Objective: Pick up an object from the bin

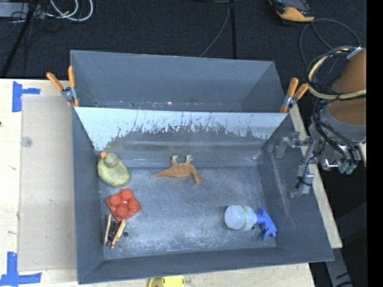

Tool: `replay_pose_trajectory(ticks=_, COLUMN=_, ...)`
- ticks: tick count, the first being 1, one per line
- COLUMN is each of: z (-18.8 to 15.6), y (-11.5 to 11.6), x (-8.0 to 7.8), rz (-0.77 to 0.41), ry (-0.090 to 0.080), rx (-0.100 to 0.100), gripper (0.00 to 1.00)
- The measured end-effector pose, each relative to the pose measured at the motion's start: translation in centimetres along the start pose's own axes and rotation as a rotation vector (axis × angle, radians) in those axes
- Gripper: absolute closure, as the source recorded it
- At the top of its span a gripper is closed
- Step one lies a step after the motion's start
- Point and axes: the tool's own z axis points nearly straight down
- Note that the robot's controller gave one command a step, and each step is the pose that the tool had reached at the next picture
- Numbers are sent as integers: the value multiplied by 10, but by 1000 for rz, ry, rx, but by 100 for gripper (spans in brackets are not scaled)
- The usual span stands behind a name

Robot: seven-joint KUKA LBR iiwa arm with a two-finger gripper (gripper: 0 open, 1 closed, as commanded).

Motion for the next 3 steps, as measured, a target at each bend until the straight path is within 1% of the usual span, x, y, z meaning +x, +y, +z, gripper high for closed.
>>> replay_pose_trajectory(ticks=1, z=-5, y=0, x=-1, rz=-3, ry=-7, rx=2, gripper=0)
replay_pose_trajectory(ticks=2, z=35, y=13, x=23, rz=-47, ry=-9, rx=2, gripper=0)
replay_pose_trajectory(ticks=3, z=70, y=23, x=31, rz=-1, ry=-3, rx=0, gripper=0)
